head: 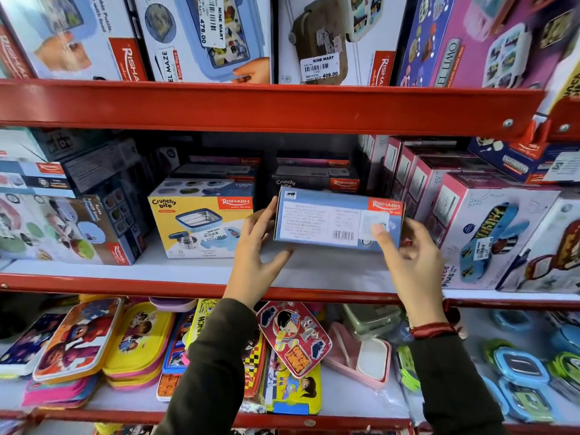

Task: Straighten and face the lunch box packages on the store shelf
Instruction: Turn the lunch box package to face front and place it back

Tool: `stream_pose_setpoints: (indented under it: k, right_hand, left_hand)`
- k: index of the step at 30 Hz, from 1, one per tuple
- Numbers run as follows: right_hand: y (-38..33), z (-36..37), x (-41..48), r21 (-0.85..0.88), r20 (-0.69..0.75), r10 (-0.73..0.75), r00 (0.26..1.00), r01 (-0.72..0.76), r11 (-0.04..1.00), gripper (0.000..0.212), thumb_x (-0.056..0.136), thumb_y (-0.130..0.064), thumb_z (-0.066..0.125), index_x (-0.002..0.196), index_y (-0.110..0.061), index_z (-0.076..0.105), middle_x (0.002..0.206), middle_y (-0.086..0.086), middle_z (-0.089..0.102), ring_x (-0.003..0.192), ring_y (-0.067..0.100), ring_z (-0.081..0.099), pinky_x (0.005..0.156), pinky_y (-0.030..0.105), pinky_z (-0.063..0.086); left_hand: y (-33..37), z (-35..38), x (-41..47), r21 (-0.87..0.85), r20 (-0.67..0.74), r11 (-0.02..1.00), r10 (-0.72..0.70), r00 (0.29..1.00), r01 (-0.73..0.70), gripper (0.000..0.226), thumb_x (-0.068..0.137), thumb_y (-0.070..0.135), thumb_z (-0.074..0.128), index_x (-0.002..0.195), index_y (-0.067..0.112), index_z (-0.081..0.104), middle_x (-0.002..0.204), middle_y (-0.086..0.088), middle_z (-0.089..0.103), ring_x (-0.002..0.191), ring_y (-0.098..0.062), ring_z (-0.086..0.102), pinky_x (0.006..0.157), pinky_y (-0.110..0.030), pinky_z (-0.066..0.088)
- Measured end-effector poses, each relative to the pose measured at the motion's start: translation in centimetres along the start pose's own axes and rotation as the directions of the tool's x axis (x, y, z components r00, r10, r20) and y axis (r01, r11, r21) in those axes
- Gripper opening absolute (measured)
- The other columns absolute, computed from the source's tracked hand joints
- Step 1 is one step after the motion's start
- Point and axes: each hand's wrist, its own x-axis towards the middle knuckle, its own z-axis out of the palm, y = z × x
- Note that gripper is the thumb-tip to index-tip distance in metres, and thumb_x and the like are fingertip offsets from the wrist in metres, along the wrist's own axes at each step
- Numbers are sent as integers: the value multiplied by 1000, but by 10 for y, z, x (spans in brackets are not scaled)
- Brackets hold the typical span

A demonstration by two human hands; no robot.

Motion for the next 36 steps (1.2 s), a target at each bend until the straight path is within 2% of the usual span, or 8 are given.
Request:
stream_pose_setpoints:
  k: [7, 9, 13, 18, 23, 27, 30, 36]
  right_hand:
    - [21, 3, 6, 20, 97, -6, 995, 4, 1000, 53, 86, -1, 76, 129, -24, 55, 113, -17, 64, 96, -1, 68, 79, 8, 54]
    - [26, 7, 9, 23, 56, -10, 998, 9, 1000, 45, 88, -8, 76, 129, -16, 57, 114, -11, 66, 100, 19, 70, 85, 18, 59]
    - [31, 17, 15, 27, 27, -2, 1000, 1, 1000, 41, 91, -22, 75, 129, -20, 59, 120, -11, 64, 105, 26, 70, 95, 54, 60]
    - [38, 29, 26, -33, 53, 10, 999, -8, 999, 48, 96, -17, 69, 142, -12, 57, 142, 11, 64, 101, 19, 67, 95, 33, 52]
    - [45, 37, 30, -119, 123, 51, 991, -36, 992, 52, 100, -1, 56, 150, -11, 50, 147, 13, 60, 119, 23, 63, 100, 29, 46]
    - [42, 39, 26, -125, 123, 47, 991, -31, 992, 55, 101, -8, 57, 154, -14, 43, 152, 11, 54, 134, 28, 58, 102, 28, 44]
    - [37, 43, 15, -78, 9, 0, 1000, 1, 997, 55, 102, -22, 57, 155, -22, 39, 153, 6, 47, 123, 19, 59, 89, 11, 45]
    - [21, 67, -21, 51, -105, -103, 989, 109, 993, 35, 104, -21, 55, 137, -32, 51, 130, 1, 57, 97, -3, 59, 77, 8, 47]
  left_hand:
    - [6, 8, 5, -93, -155, 987, -141, 978, 128, 46, 91, 47, 74, 126, 28, 50, 123, 1, 70, 115, -15, 70, 101, -47, 60]
    - [5, 13, 7, -100, -165, 987, -139, 976, 123, 39, 95, 36, 75, 125, 28, 50, 121, 1, 71, 113, -15, 70, 101, -47, 60]
    - [-4, 21, 12, -74, -150, 991, -126, 981, 115, 36, 102, 18, 66, 132, 28, 48, 123, 17, 66, 113, 14, 64, 104, -28, 57]
    - [-15, 27, 16, -105, -108, 977, -194, 975, 183, 48, 107, 16, 55, 153, 20, 42, 141, 0, 65, 131, -15, 64, 112, -41, 55]
    - [-25, 32, 17, -108, -57, 969, -229, 972, 223, 55, 108, 10, 50, 160, 19, 32, 148, -5, 61, 139, -21, 59, 117, -49, 51]
    - [-29, 29, 16, -117, -7, 966, -235, 972, 233, 60, 109, 7, 45, 164, 21, 26, 157, -5, 52, 147, -19, 51, 123, -48, 45]
    - [-24, 25, 6, -149, -44, 968, -211, 977, 202, 59, 109, 10, 42, 164, 26, 25, 164, 0, 43, 153, -15, 43, 128, -41, 39]
    - [-22, -3, -8, -165, -235, 979, -159, 959, 122, 38, 111, 19, 47, 149, 26, 46, 144, 12, 56, 126, 10, 54, 98, -9, 49]
